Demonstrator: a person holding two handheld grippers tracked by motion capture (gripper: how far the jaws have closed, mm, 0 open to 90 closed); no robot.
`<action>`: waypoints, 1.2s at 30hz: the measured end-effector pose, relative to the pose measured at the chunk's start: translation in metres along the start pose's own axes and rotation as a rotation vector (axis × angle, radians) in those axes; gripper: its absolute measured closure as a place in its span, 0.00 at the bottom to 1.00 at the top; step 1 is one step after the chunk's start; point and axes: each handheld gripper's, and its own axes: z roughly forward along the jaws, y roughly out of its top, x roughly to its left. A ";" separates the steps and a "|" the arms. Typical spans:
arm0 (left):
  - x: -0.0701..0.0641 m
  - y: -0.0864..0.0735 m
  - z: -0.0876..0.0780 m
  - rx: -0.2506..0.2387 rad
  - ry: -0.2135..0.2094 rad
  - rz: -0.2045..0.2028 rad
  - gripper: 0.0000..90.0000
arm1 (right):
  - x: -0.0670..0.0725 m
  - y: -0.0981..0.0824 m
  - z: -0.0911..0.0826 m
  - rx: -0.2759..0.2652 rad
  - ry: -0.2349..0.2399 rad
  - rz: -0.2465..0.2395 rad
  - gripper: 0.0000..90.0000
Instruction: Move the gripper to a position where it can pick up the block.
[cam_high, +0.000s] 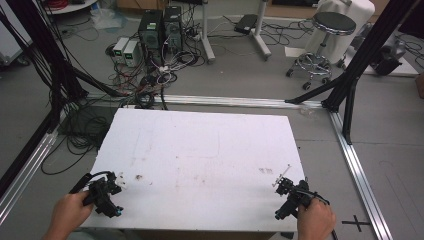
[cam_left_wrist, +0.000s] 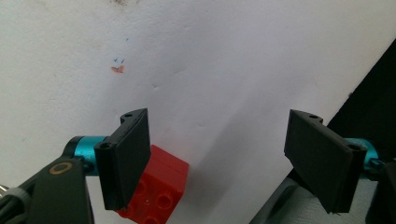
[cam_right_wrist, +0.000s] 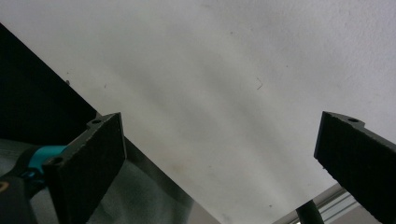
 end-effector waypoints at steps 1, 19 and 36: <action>0.000 0.000 0.000 -0.003 -0.001 -0.002 0.26 | 0.000 0.000 0.000 -0.001 0.000 -0.001 0.01; 0.000 -0.002 -0.001 -0.002 0.004 0.015 0.26 | 0.001 -0.001 -0.001 0.002 0.005 -0.003 0.01; 0.004 -0.005 -0.006 -0.027 -0.014 0.037 0.26 | 0.001 -0.003 -0.001 -0.012 0.012 0.001 0.01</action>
